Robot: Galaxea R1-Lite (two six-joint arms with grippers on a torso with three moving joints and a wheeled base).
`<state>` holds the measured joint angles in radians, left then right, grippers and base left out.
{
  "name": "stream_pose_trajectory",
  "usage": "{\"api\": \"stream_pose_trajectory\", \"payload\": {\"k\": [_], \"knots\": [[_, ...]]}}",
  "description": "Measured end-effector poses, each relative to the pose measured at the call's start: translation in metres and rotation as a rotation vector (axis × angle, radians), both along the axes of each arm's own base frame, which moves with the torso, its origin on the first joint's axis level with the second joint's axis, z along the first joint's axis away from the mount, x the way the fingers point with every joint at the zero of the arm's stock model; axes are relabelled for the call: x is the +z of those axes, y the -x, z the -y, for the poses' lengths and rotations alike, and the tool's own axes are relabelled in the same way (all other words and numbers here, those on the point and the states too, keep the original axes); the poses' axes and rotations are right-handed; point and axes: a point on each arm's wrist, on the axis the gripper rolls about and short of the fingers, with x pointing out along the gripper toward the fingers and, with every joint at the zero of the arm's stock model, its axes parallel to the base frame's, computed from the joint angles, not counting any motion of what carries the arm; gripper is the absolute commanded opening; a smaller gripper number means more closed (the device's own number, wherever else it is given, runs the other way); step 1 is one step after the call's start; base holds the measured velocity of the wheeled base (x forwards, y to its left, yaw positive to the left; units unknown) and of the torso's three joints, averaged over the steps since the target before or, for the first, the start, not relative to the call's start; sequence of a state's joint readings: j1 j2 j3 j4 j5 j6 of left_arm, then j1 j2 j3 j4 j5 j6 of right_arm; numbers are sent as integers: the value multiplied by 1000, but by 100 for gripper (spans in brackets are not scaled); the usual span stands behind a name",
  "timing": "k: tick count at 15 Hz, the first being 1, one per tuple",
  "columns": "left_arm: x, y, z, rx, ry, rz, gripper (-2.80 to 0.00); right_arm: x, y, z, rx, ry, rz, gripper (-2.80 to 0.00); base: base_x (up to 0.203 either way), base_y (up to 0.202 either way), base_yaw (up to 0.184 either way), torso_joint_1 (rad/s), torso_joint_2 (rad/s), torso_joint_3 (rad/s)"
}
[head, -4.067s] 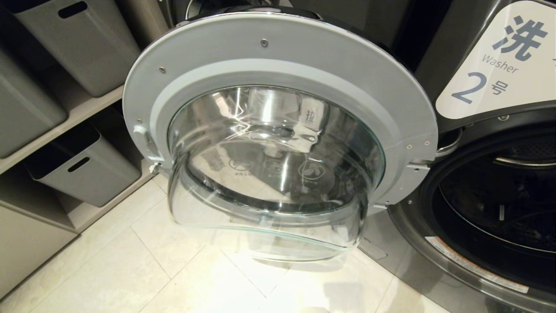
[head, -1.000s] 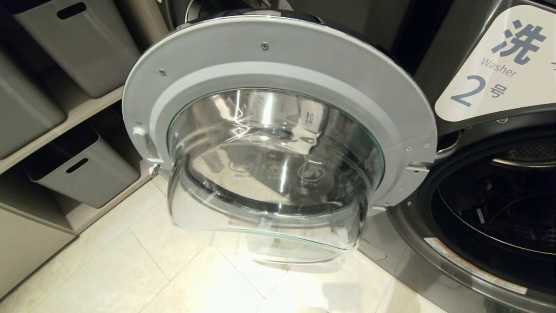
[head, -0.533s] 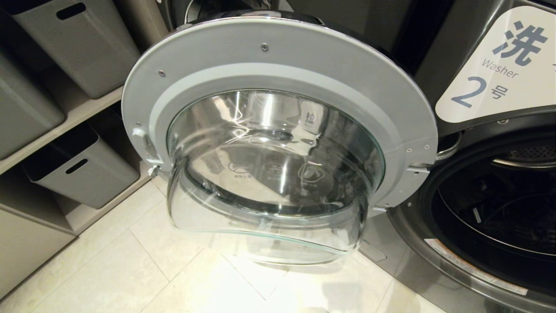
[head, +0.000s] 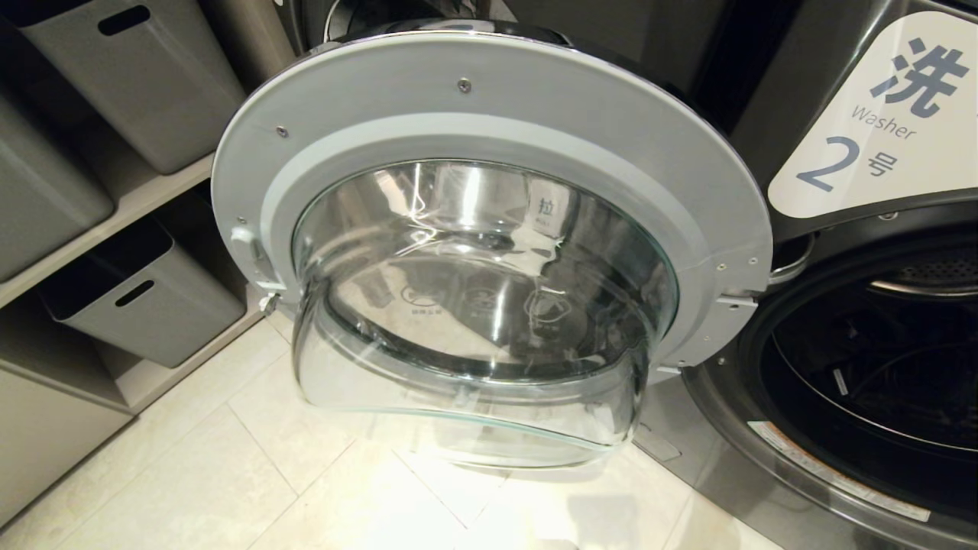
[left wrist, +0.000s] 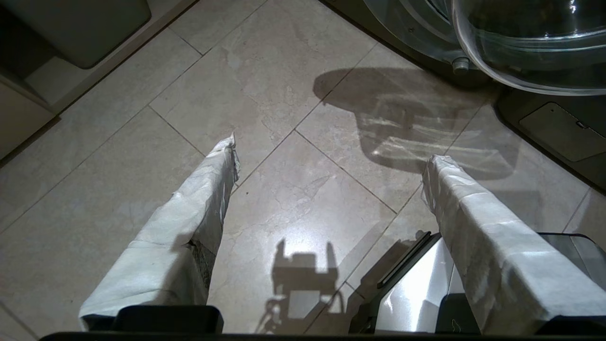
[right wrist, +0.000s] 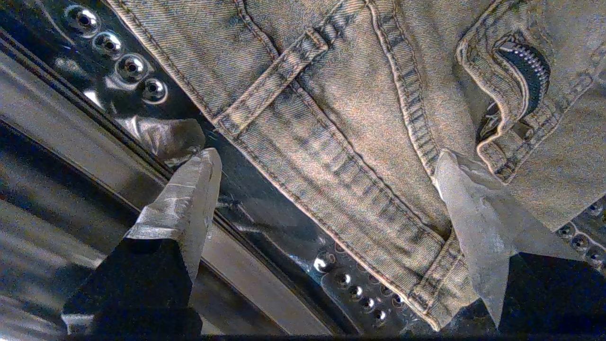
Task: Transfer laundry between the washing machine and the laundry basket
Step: Pick a cloth and place it into the basket
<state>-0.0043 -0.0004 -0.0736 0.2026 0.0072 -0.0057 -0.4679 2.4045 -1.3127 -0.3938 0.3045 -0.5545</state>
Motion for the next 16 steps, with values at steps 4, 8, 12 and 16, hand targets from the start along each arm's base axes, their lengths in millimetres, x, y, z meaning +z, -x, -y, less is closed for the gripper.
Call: {"api": "stream_pose_trajectory", "payload": {"k": [4,8,12,16], "knots": [[0,0,0,0,0,0,0,3,0,-2,-8,4,40,0,0,0,0,0,0,0],[0,0,0,1,0,0,0,13,15,-10,-12,-56,40,0,0,0,0,0,0,0],[0,0,0,-1,0,0,0,30,29,-20,-5,-89,54,0,0,0,0,0,0,0],[0,0,0,-1,0,0,0,35,30,-20,-1,-81,77,0,0,0,0,0,0,0]]}}
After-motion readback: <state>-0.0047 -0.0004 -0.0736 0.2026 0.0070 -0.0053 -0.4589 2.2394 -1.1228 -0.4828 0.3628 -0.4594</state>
